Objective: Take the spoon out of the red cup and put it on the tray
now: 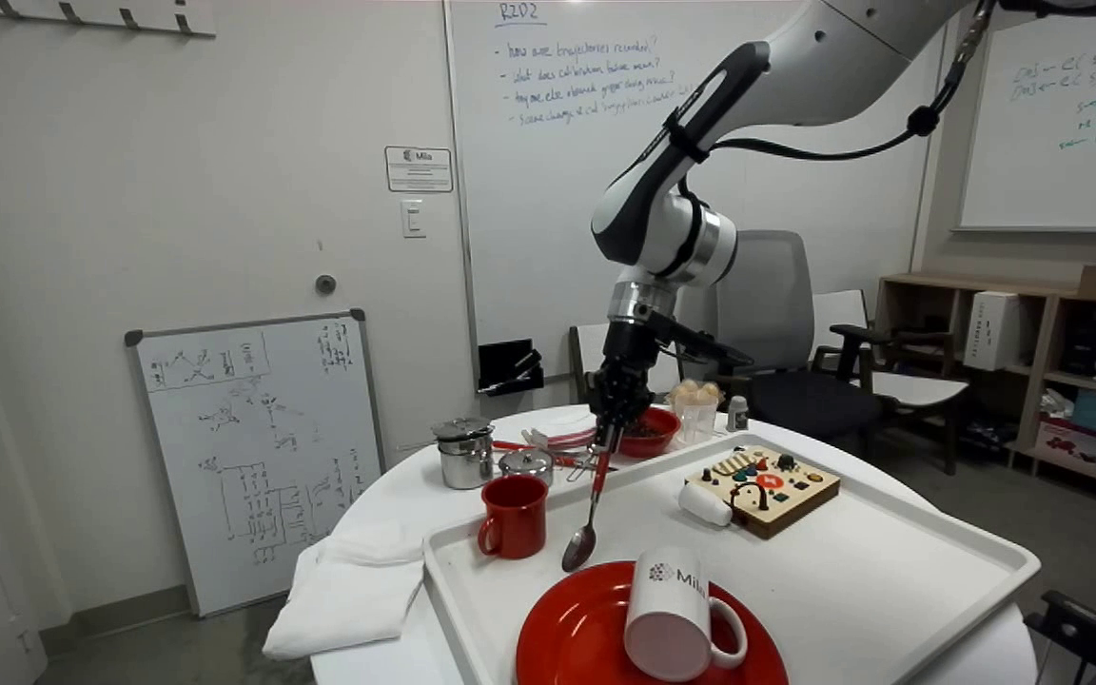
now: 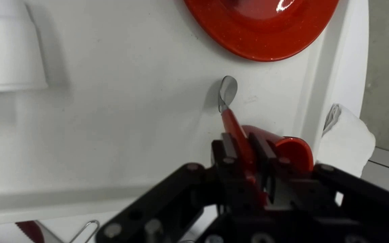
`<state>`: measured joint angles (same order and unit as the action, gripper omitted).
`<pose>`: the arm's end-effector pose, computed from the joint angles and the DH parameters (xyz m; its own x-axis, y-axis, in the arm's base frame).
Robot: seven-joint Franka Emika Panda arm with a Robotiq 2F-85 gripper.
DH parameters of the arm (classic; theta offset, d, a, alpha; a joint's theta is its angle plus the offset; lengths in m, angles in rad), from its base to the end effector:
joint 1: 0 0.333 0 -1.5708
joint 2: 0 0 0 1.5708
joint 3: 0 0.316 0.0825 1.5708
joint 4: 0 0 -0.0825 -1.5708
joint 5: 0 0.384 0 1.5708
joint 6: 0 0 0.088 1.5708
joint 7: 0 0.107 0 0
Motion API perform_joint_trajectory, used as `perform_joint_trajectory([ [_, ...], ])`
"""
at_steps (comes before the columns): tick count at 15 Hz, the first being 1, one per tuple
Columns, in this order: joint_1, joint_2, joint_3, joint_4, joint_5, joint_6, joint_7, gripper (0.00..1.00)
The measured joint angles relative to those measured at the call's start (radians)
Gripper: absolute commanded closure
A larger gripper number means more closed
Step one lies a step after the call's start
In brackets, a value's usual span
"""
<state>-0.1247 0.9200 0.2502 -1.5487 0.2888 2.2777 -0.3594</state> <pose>0.6740 0.0723 0.1050 0.9739 0.2119 -0.0814 0.1589 -0.8927 -0.4218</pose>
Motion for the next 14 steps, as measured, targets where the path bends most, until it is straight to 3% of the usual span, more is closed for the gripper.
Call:
perform_joint_trajectory([
  [4, -0.030, 0.001, 0.009, -0.027, 0.052, 0.023, -0.001, 0.86],
  [5, -0.034, 0.000, 0.009, -0.032, 0.060, 0.025, -0.001, 0.59],
  [7, -0.041, 0.000, 0.009, -0.039, 0.073, 0.028, -0.001, 0.53],
  [14, -0.041, 0.030, 0.014, -0.066, 0.084, 0.049, 0.004, 0.01],
])
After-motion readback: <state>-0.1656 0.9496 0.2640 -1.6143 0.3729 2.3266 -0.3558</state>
